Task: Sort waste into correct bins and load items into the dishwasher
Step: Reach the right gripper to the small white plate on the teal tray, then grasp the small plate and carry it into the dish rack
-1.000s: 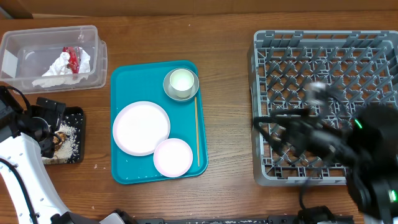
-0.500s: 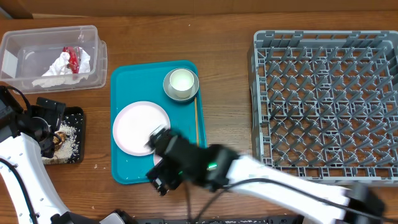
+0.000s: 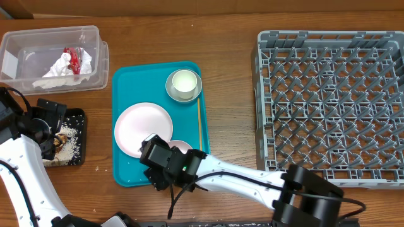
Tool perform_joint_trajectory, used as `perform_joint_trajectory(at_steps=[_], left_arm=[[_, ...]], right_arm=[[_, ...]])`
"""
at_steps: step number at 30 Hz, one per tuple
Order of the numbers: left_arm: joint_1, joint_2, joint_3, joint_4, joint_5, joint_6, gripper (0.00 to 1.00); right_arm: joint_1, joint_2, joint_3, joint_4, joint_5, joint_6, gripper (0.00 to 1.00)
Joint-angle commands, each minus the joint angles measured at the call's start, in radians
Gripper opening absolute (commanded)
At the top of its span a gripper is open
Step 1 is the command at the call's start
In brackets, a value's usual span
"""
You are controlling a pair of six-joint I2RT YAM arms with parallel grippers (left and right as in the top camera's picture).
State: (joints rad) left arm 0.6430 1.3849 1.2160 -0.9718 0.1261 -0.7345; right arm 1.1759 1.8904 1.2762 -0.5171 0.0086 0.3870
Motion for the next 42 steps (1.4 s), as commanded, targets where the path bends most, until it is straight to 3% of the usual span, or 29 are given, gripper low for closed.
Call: perform_joint_trajectory(at_steps=[1,8,16,25,31,35,42], left_arm=[[-0.002,0.002,-0.002,0.002,-0.010,-0.014,1.00],[-0.002,0.002,-0.002,0.002,-0.010,-0.013,1.00],[-0.002,0.002,-0.002,0.002,-0.010,-0.013,1.00],[-0.002,0.002,-0.002,0.002,-0.010,-0.013,1.00],[-0.002,0.002,-0.002,0.002,-0.010,-0.014,1.00],[-0.002,0.002,-0.002,0.002,-0.010,-0.013,1.00],[-0.002,0.002,-0.002,0.002,-0.010,-0.013,1.00]], right_arm=[[-0.003,0.039,0.013,0.001,0.018,0.066,0.57],[-0.003,0.063,0.013,0.008,0.016,0.117,0.41],[-0.005,0.023,0.065,-0.031,0.012,0.142,0.04],[-0.067,-0.075,0.246,-0.225,0.010,0.141,0.04],[-0.368,-0.235,0.376,-0.410,-0.064,0.058,0.04],[-0.702,-0.315,0.375,-0.428,-0.339,-0.050,0.04],[-1.355,-0.286,0.298,-0.509,-0.916,-0.209,0.04]])
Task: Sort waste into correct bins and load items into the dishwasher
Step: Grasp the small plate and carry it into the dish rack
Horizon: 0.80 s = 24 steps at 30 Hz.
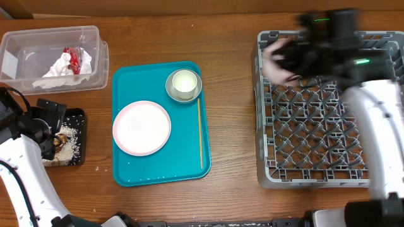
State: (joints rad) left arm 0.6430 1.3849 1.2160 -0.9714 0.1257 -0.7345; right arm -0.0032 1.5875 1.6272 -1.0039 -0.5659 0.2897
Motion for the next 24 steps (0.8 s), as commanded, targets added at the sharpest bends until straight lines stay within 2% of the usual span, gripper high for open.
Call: perform_joint_trajectory(at_steps=[1,6,11,18,22,24], left_arm=[[-0.002,0.002,-0.002,0.001,-0.010,-0.014,1.00],[-0.002,0.002,-0.002,0.001,-0.010,-0.013,1.00],[-0.002,0.002,-0.002,0.001,-0.010,-0.014,1.00],[-0.002,0.002,-0.002,0.001,-0.010,-0.013,1.00],[-0.002,0.002,-0.002,0.001,-0.010,-0.013,1.00],[-0.002,0.002,-0.002,0.001,-0.010,-0.013,1.00]], right_arm=[[-0.224,0.021,-0.068,-0.030,-0.380,-0.128,0.04],[-0.475,0.035,-0.232,-0.068,-0.636,-0.309,0.04],[-0.565,0.040,-0.398,-0.050,-0.809,-0.459,0.04],[-0.570,0.045,-0.479,0.018,-0.747,-0.442,0.04],[-0.570,0.046,-0.478,0.061,-0.612,-0.324,0.04],[-0.570,0.046,-0.478,0.080,-0.583,-0.315,0.04]])
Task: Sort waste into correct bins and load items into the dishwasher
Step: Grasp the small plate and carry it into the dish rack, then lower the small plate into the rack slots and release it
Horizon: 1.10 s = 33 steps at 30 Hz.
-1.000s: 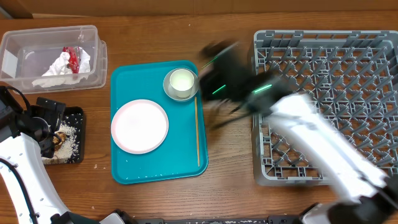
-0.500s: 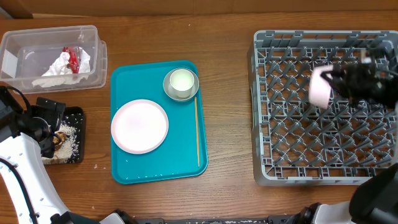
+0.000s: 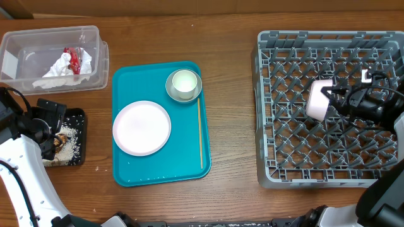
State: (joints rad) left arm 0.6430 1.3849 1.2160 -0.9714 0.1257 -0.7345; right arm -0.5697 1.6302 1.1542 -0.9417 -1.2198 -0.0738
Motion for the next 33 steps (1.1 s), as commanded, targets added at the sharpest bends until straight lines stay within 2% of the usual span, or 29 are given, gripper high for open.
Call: perform_joint_trajectory(at_steps=[1,10,14,18,24,29,33], left_arm=[[-0.002,0.002,-0.002,0.001,-0.010,-0.013,1.00],[-0.002,0.002,-0.002,0.001,-0.010,-0.013,1.00],[-0.002,0.002,-0.002,0.001,-0.010,-0.013,1.00],[-0.002,0.002,-0.002,0.001,-0.010,-0.014,1.00],[-0.002,0.002,-0.002,0.001,-0.010,-0.013,1.00],[-0.002,0.002,-0.002,0.001,-0.010,-0.013,1.00],[-0.002,0.002,-0.002,0.001,-0.010,-0.014,1.00]], right_arm=[[-0.004,0.003,-0.005,0.025,0.071,0.049,0.04],[-0.006,0.003,0.013,0.097,0.145,0.158,0.04],[-0.016,0.003,0.015,0.103,0.188,0.162,0.04],[-0.027,0.003,0.016,0.096,0.331,0.183,0.08],[-0.055,0.003,0.039,0.087,0.345,0.191,0.09],[-0.085,0.003,0.124,0.003,0.352,0.205,0.09],[-0.112,-0.002,0.248,-0.132,0.460,0.205,0.20]])
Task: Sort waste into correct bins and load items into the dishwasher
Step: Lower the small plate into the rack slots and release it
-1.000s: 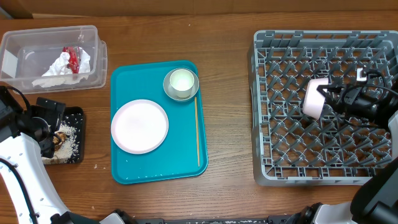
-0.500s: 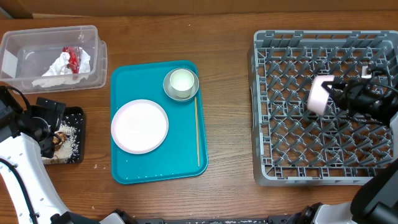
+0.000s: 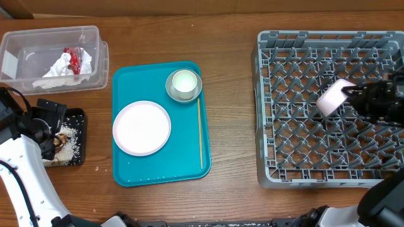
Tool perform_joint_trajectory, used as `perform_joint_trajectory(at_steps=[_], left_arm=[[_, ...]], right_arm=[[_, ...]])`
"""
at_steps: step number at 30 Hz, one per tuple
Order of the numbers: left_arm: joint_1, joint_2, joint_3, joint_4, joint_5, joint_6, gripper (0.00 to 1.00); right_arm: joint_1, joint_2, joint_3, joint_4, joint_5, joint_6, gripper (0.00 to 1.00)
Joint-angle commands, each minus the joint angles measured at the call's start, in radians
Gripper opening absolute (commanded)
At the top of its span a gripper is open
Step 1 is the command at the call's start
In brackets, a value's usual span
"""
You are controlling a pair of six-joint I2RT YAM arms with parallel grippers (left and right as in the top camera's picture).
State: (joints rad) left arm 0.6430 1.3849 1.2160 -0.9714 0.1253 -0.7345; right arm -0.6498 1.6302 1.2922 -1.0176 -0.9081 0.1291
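Note:
My right gripper [image 3: 351, 98] is shut on a small pinkish-white bowl [image 3: 333, 98], held tilted over the middle right of the grey dishwasher rack [image 3: 265, 113]. On the teal tray [image 3: 126, 170] lie a white plate [image 3: 142, 128], a green-rimmed cup [image 3: 184, 84] and a thin chopstick [image 3: 200, 132]. My left gripper [image 3: 49, 126] rests at the left edge of a black food tray [image 3: 71, 144] holding rice and scraps. Its jaws are hidden from this view.
A clear plastic bin [image 3: 95, 75] at the back left holds crumpled tissue [image 3: 63, 66] and a red wrapper [image 3: 75, 57]. The rack's upright tines fill the right side of the wooden table [image 3: 230, 126].
The right gripper has shifted a little to the right over the rack with the small bowl, which is now tilted differently. The left arm and everything on the teal tray are unchanged.
The right gripper was first down on the teal tray at the small bowl beside the plate. Then it was blurred over the rack's far left, with the bowl gone from the tray. After that it held the bowl over the rack's middle, now further right.

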Motion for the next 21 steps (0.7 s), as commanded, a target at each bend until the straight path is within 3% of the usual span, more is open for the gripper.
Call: perform_joint_trajectory(at_steps=[1,5,13,17,21], left_arm=[[-0.002,0.002,-0.002,0.001,-0.010,-0.013,1.00],[-0.002,0.002,-0.002,0.001,-0.010,-0.014,1.00],[-0.002,0.002,-0.002,0.001,-0.010,-0.014,1.00],[-0.002,0.002,-0.002,0.001,-0.010,-0.013,1.00],[-0.002,0.002,-0.002,0.001,-0.010,-0.014,1.00]], right_arm=[[-0.035,-0.005,0.130,-0.079,0.177,0.003,0.23],[-0.047,-0.025,0.254,-0.210,0.391,0.052,0.46],[-0.014,-0.135,0.353,-0.313,0.428,0.079,0.47],[0.085,-0.204,0.353,-0.330,0.333,-0.007,0.48],[0.247,-0.219,0.352,-0.328,0.550,0.004,0.56]])
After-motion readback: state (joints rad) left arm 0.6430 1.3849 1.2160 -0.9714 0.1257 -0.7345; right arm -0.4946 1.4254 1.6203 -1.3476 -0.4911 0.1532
